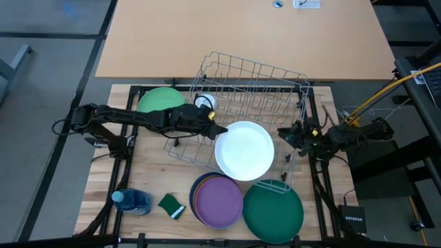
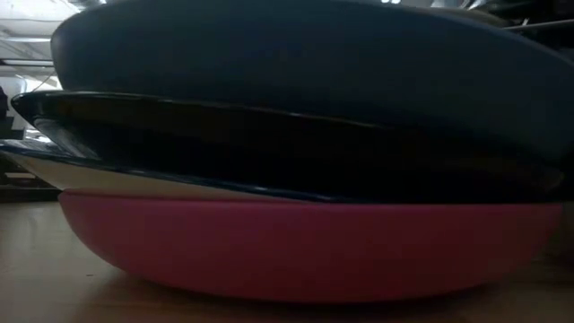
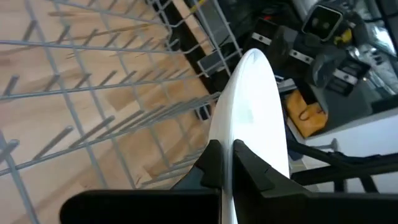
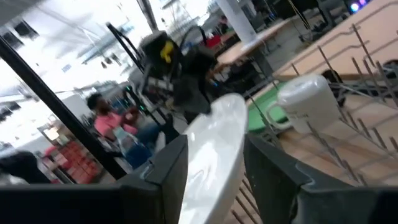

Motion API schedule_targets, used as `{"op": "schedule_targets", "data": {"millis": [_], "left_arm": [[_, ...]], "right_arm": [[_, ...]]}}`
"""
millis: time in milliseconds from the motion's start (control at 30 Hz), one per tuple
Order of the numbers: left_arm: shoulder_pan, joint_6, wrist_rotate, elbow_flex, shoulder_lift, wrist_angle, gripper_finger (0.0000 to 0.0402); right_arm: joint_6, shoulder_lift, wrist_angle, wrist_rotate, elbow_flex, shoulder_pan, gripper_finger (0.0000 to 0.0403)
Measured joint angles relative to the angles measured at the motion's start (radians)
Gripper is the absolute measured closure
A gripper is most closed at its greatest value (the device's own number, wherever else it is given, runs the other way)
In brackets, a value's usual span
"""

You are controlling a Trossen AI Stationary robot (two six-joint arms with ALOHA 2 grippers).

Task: Sort dishes
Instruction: Put the white plate in the dish rack

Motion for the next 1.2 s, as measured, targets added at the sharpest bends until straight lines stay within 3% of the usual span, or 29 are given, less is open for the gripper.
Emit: {"op": "schedule_targets", "data": {"millis": [267,733,1200], "left_arm": [[-0.001,-0.01,0.003,0.0,0.0,-0.019,0.0401],[-0.001,-0.018,0.002,0.0,0.0,-0.052,0.0401],[-0.003,-0.025,0.002,0.0,0.0,-0.053,0.0401]], "right_arm": [[0.144,0.141,0.0,-0.001,0.0,0.0,0.0243],[0.411,0.174,-0.002,-0.078,0.0,0.0,0.0243],[0.763,0.335,0.02,-0.169,0.0,0.0,0.0243]]}}
